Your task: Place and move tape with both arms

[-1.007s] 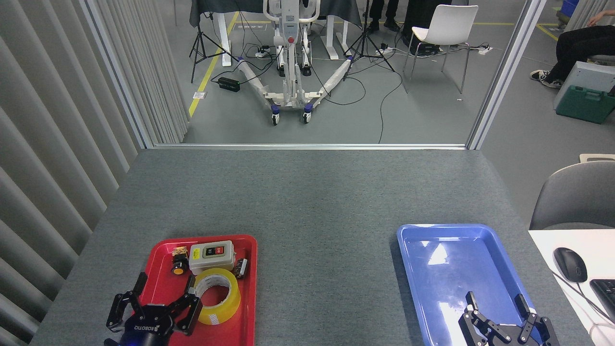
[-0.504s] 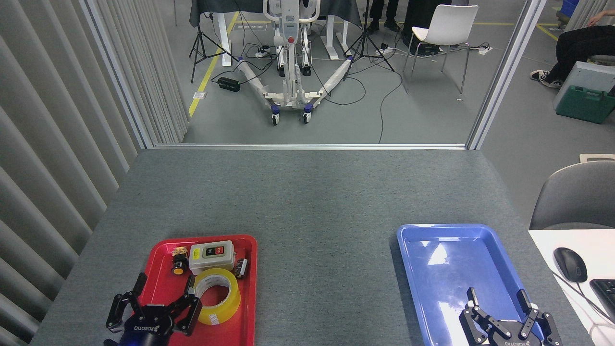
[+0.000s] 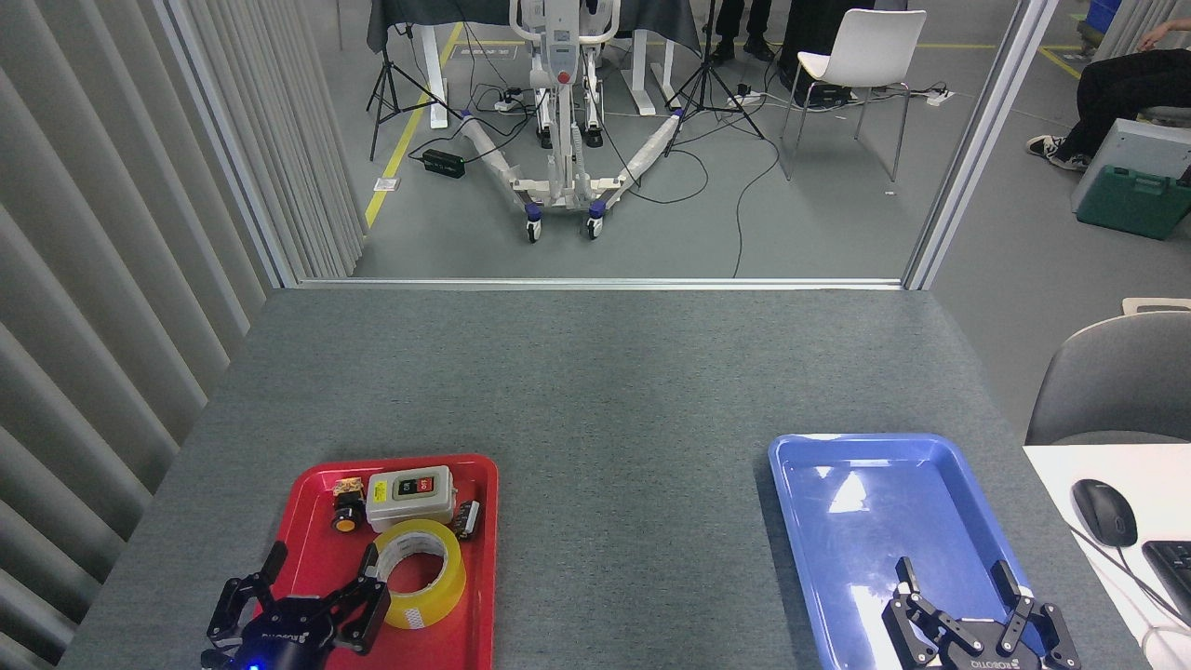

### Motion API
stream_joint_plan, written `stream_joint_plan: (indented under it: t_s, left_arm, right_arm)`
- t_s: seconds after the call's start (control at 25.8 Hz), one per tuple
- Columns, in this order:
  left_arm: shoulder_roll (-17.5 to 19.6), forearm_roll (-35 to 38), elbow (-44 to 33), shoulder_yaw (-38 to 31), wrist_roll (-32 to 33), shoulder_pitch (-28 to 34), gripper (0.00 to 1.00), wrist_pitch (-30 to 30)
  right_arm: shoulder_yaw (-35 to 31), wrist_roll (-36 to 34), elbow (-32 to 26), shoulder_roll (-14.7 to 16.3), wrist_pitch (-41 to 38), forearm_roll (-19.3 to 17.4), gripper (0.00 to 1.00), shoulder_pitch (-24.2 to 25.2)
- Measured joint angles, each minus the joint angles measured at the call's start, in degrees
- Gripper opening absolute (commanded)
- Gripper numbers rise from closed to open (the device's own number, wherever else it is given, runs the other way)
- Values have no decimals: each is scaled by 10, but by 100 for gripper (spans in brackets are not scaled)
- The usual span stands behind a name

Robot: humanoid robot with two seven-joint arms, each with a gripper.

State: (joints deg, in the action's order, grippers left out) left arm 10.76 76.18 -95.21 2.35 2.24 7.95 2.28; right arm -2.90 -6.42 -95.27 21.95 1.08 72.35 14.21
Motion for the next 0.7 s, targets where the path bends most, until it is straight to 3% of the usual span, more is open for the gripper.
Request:
stream_joint_plan:
  t_s: [0.12,0.23,0.5,0.7]
  left_arm:
    - [-9,-2,-6,-16,139,-8,100,-4]
    - [-14,-13,-25,-25,228,-18,100,-6]
    - [12,-185,-6,-22,321,-87,100,-3]
    - [41,-234,26,-16,363,-142,100,-3]
  right_arm:
    - [0,1,0,-1,-1,-2,100,0]
    - [0,2,-1,-2,-1,-3,100,0]
    - [0,0,-2,-1,-2,-3,100,0]
    - [0,-1,-3,0,-2,-4,100,2]
